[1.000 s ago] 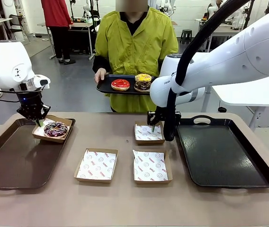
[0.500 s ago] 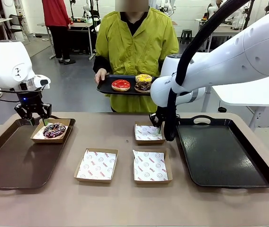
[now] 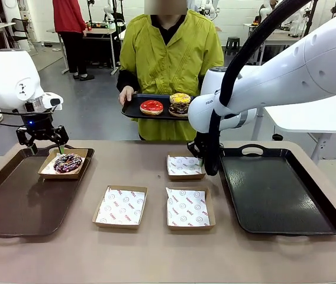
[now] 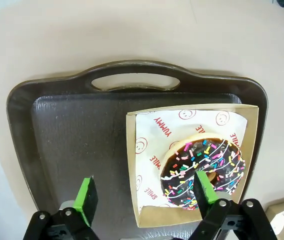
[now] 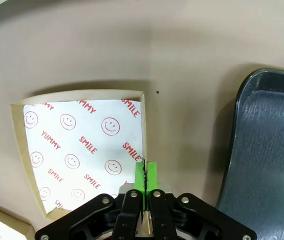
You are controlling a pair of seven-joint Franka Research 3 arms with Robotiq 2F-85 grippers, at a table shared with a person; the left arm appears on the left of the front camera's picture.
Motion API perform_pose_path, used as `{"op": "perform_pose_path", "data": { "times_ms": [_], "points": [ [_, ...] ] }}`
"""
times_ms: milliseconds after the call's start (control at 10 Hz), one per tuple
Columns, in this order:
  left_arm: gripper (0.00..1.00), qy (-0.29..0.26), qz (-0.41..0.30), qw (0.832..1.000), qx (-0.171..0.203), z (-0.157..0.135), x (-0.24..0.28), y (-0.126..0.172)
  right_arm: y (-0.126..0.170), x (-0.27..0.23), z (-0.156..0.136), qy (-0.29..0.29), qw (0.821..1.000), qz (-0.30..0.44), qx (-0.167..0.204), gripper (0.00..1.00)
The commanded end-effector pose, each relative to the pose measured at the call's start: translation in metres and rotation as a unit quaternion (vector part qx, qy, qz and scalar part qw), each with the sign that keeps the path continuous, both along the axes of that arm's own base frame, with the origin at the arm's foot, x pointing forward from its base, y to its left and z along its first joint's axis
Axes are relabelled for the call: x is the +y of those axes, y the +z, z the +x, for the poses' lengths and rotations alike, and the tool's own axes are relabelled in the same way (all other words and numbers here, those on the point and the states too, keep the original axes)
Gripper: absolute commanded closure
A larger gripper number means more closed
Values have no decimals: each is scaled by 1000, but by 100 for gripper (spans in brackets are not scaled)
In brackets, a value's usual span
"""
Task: Individually package the donuts and arrange them on the tray.
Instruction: Place the picked Paper togo box on the Handle tray while simultaneously picking up another Paper togo box from the table with the other hand.
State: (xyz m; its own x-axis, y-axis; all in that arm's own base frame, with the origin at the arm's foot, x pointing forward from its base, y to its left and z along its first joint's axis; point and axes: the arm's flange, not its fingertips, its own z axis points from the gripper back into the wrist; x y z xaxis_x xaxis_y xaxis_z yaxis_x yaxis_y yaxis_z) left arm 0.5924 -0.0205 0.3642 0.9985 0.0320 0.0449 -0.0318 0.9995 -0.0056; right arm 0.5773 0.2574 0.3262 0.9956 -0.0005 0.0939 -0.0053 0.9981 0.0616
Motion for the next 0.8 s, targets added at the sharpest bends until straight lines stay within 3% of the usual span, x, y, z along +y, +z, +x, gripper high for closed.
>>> {"op": "perform_pose_path", "data": {
  "times_ms": [0, 300, 700],
  "points": [
    [0, -12, -22, 1000, 2, 0, 4, 6, 4, 5, 0, -27, 1000, -15, -2, 100],
    [0, -14, -127, 992, 7, -53, 32, 38, 48, 3, -35, -77, 997, -24, 17, 100],
    [0, -39, -305, 951, -35, -148, 101, 67, 136, 6, -68, -78, 997, -22, -15, 100]
  ]
}}
